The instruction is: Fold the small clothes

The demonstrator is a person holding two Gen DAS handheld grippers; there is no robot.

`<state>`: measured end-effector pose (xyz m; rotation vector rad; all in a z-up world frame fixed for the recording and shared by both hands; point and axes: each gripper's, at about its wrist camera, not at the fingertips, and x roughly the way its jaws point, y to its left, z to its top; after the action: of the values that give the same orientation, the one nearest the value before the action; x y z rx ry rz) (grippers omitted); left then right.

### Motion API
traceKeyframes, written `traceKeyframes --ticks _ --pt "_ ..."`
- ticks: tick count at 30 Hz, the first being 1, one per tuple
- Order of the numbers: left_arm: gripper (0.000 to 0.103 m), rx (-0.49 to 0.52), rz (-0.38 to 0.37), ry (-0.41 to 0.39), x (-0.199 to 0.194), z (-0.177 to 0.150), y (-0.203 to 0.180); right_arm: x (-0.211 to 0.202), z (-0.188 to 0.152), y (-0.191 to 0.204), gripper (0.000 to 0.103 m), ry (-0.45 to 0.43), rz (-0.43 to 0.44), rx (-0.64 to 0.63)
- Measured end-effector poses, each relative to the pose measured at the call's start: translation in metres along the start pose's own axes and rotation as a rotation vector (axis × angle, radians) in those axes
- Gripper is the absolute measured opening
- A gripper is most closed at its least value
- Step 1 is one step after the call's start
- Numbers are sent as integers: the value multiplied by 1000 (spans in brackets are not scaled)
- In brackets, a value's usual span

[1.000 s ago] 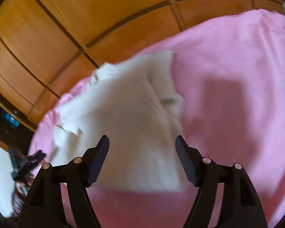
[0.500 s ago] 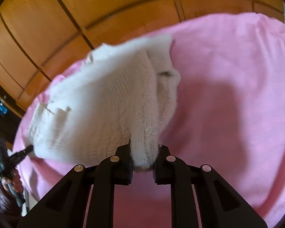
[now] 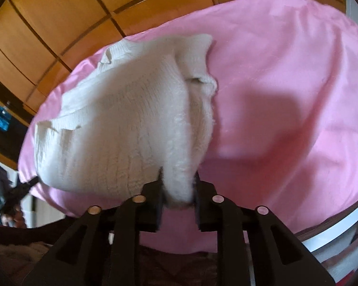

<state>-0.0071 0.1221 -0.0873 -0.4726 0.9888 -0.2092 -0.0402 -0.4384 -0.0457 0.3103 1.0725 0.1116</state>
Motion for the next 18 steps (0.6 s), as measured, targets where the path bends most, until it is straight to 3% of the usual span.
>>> traceKeyframes --ticks 1,2,3,7,9,10,12,13,14,15,16,17,18 --pt "21 5 3 -33 -5 3 -1 -4 5 3 33 -22 -30 -21" --pt "21 26 12 -79 -14 8 -4 -9 11 7 50 -48 -53 -48" --pt "21 61 17 -113 -21 11 -11 -12 16 13 53 -81 -71 -74" --pt "30 252 15 -166 -20 28 -51 -8 44 38 53 -160 -164 -193" --pt "41 328 30 -146 -6 34 -68 8 58 49 53 -155 -202 -255" --pt "52 366 37 -128 5 36 -75 21 65 55 53 -140 -226 -285" --pt "56 408 85 -93 27 40 -81 38 72 59 52 -117 -241 -318" --pt "56 417 88 -76 36 45 -82 47 74 60 49 -102 -255 -329" --pt "56 427 88 -56 45 47 -81 55 75 61 38 -81 -258 -343" --pt "55 429 102 -48 49 48 -79 59 76 62 26 -71 -257 -347" --pt "46 424 116 -33 57 49 -77 60 75 62 19 -64 -255 -352" --pt "18 424 98 -16 59 47 -75 60 74 63 8 -64 -253 -356" --pt "10 424 88 -9 60 46 -74 58 72 63 7 -68 -252 -355"
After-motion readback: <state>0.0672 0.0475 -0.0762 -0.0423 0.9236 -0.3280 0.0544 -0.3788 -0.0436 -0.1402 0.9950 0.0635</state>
